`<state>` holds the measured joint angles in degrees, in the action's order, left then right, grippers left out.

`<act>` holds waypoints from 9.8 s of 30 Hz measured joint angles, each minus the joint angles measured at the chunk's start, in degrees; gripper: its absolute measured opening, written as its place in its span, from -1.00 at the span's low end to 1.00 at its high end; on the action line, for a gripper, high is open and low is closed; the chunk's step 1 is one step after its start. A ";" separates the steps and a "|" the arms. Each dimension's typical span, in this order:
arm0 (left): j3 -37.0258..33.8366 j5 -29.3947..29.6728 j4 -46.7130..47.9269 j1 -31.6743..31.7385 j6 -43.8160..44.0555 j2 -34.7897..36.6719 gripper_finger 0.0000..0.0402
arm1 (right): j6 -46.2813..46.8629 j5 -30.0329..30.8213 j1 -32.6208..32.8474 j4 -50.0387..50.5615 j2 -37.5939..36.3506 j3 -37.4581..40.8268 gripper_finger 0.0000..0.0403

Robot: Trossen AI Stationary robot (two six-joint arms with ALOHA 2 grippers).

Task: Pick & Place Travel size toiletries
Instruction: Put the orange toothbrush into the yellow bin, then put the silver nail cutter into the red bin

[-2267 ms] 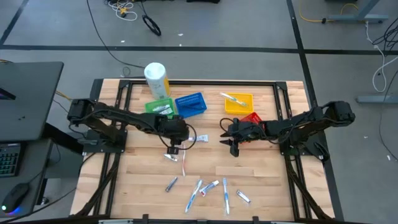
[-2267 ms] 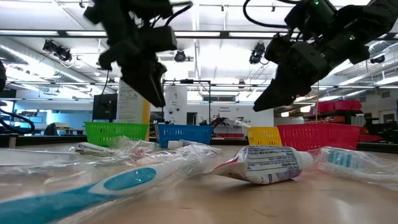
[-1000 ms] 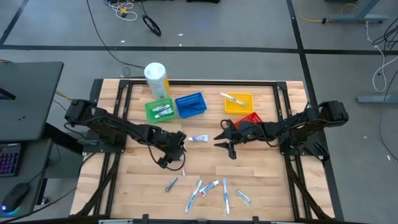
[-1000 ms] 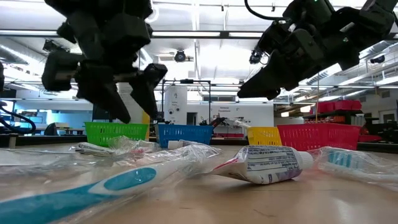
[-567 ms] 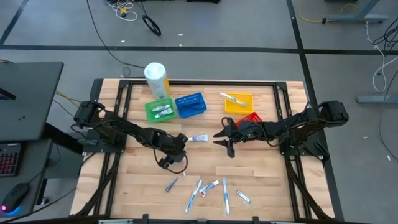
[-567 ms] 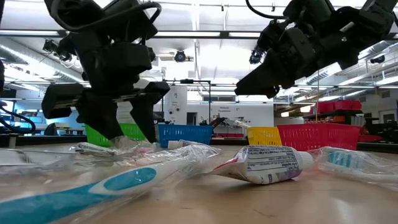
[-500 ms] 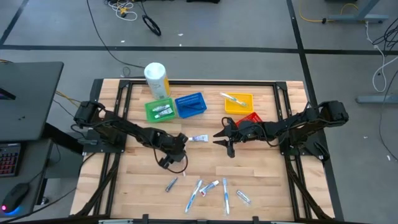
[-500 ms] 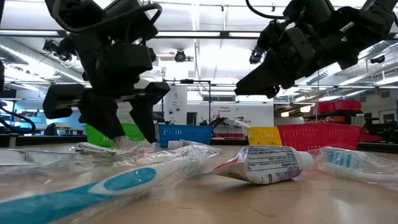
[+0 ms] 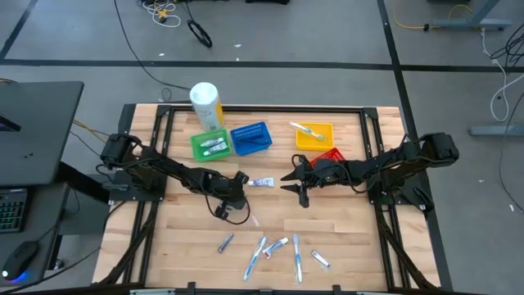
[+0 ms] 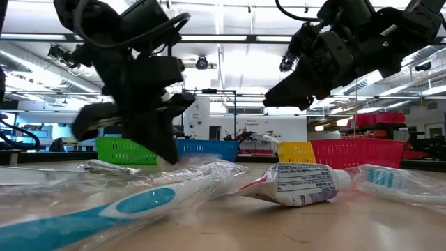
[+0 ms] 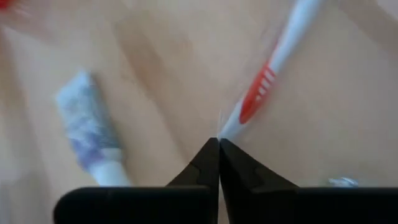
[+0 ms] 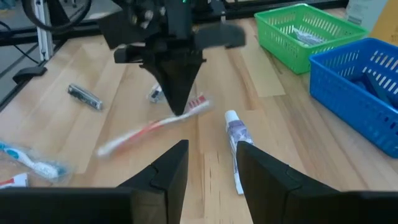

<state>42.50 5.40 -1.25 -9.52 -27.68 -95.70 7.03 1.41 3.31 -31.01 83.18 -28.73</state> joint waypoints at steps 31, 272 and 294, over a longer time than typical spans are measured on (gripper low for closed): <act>7.60 8.13 -7.11 2.47 1.70 0.35 -0.98 | 0.00 -0.02 0.00 0.09 0.00 -0.02 -0.28; 8.66 7.17 -24.21 18.63 -2.73 0.35 -0.62 | 65.81 -2.34 38.30 61.87 23.51 -32.97 -0.41; 8.66 7.15 -23.68 18.63 -2.25 0.35 -0.62 | 54.50 7.13 31.79 74.03 11.17 -32.39 -0.74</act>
<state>51.16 12.55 -24.93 9.10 -29.93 -95.35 61.53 8.54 35.10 43.02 94.34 -61.12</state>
